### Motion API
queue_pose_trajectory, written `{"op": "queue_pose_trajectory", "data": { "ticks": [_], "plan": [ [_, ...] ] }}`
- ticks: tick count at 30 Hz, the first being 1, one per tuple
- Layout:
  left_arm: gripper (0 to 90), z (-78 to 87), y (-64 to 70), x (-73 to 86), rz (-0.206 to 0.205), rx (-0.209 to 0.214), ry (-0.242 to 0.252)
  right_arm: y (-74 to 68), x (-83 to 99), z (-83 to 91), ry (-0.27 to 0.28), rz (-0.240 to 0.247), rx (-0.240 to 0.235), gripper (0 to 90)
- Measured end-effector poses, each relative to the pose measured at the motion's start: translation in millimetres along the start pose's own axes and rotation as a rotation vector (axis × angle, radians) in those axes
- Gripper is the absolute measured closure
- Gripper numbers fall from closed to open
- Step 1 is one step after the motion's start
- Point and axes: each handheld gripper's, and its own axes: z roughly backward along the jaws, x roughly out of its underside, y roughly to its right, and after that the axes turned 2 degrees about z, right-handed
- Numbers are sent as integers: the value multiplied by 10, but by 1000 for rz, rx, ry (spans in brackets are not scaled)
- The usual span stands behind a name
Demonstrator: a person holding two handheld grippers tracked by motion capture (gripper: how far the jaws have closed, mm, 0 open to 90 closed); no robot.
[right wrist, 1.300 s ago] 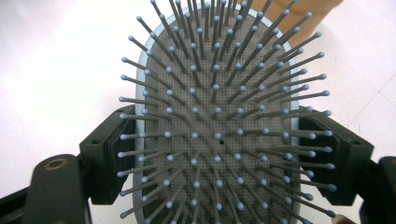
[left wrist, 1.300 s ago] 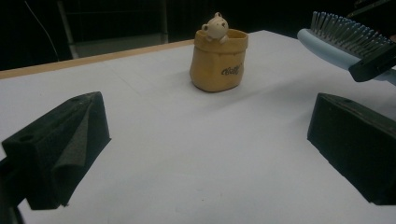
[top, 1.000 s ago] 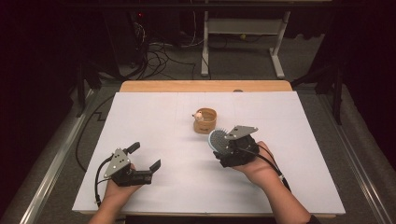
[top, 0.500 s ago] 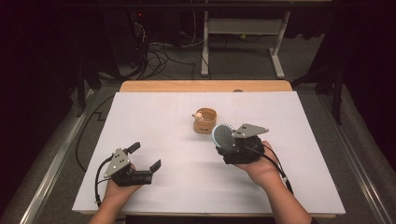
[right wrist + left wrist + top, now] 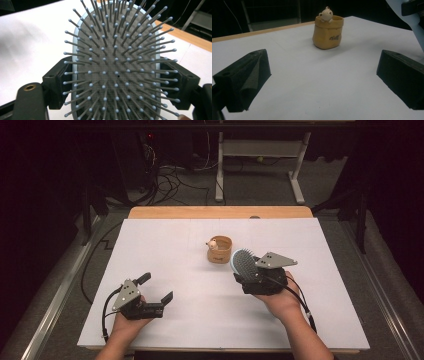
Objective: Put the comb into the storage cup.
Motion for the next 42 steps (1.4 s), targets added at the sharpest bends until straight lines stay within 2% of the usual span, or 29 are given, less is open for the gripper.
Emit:
{"op": "queue_pose_trajectory", "data": {
  "ticks": [5, 14, 30, 42],
  "plan": [
    [2, 1, -1, 2, 2, 6, -5, -7, 0, 19, 34, 9, 14, 207],
    [1, 1, 1, 10, 2, 9, -9, 7, 0, 81, 110, -11, 31, 207],
    [2, 7, -9, -7, 5, 7, 5, 24, 14, 127, 208, -36, 50, 207],
    [0, 12, -10, -10, 7, 8, 5, 29, 9, 123, 245, -38, 66, 207]
  ]
}}
